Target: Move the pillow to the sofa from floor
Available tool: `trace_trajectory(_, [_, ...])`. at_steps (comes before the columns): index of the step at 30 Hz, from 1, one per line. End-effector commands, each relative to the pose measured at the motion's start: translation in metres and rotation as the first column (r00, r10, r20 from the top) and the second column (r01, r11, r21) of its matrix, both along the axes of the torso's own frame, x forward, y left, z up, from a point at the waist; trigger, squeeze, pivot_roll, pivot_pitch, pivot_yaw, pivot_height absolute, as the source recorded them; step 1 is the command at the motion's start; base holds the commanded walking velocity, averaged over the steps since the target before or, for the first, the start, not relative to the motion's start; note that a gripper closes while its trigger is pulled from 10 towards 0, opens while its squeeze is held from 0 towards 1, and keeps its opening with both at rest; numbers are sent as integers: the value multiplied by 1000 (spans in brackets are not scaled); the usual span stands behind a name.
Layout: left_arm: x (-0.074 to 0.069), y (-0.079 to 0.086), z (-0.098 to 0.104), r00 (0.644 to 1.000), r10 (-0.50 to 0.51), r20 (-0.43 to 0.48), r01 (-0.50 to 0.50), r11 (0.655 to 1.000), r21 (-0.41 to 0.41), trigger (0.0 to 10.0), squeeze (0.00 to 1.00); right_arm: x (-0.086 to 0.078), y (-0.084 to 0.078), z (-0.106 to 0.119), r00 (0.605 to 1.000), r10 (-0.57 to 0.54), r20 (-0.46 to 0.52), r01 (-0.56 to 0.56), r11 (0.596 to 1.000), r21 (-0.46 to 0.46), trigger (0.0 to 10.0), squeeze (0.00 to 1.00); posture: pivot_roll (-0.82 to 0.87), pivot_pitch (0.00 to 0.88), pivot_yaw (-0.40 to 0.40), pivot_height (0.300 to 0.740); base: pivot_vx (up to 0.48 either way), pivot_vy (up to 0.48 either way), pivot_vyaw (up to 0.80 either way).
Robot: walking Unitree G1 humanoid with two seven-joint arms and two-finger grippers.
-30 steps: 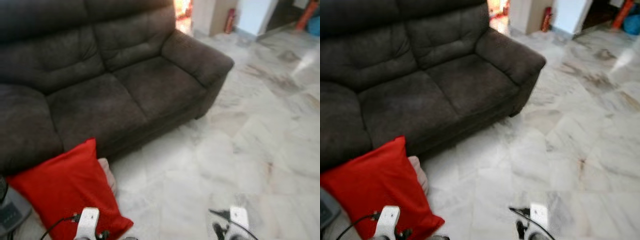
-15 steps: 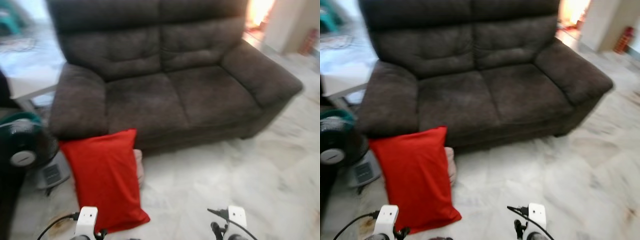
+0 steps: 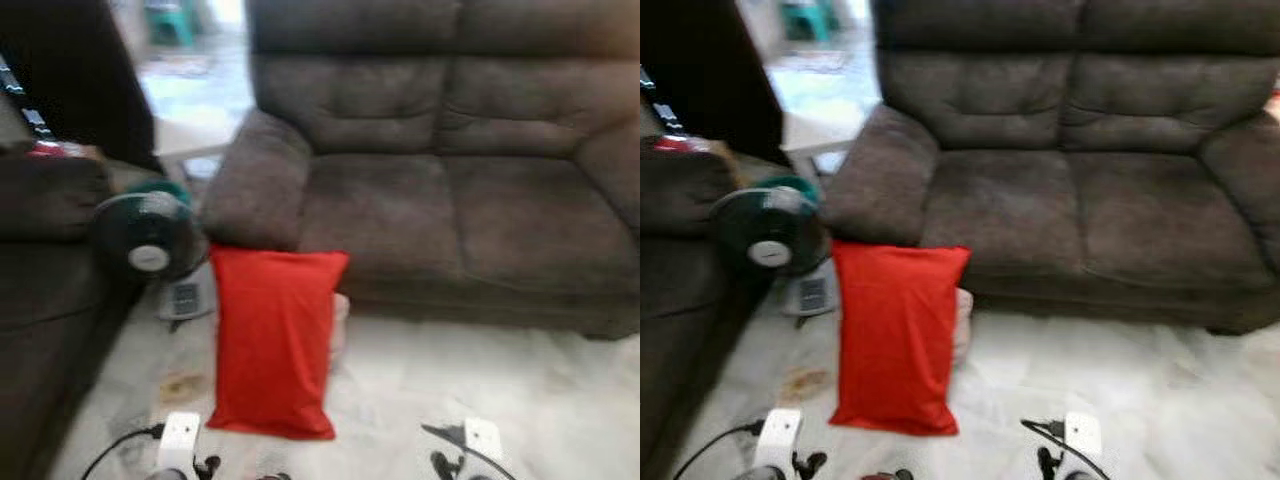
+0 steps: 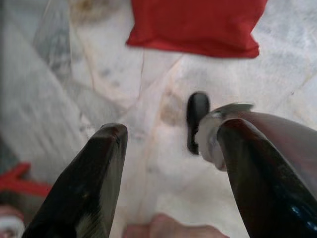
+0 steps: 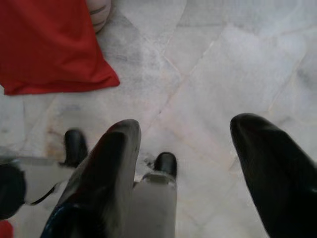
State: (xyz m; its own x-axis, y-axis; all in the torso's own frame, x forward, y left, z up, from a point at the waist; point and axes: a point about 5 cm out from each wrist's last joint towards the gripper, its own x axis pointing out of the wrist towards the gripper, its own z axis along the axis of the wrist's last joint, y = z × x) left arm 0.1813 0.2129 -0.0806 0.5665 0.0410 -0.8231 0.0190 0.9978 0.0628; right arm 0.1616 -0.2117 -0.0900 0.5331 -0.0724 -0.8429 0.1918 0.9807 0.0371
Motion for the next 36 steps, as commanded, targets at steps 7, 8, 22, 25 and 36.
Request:
trace_trajectory(7, [-1, 4, 0, 1000, 1, -9, -1, 1000, 9, 10000, 0, 3, 6, 0, 1000, 12, 3, -12, 1000, 11, 10000, 0, 101, 70, -30, 740, 0, 0, 800])
trace_trajectory(8, [-1, 4, 0, 1000, 1, -9, -1, 1000, 9, 10000, 0, 3, 6, 0, 1000, 12, 3, -12, 1000, 11, 10000, 0, 103, 70, -31, 740, 0, 0, 800])
trace_trajectory(22, [-1, 4, 0, 1000, 4, -7, -4, 1000, 8, 10000, 0, 3, 6, 0, 1000, 24, 4, -24, 1000, 10, 10000, 0, 104, 70, -33, 740, 0, 0, 800])
trace_trajectory(25, [-1, 4, 0, 1000, 4, -7, -4, 1000, 8, 10000, 0, 3, 6, 0, 1000, 25, 4, -25, 1000, 10, 10000, 0, 103, 71, -33, 740, 0, 0, 800])
trace_trajectory(36, [-1, 3, 0, 1000, 3, -6, -3, 1000, 6, 10000, 0, 3, 5, 0, 1000, 27, 3, -27, 1000, 11, 10000, 0, 102, 72, -33, 740, 0, 0, 800])
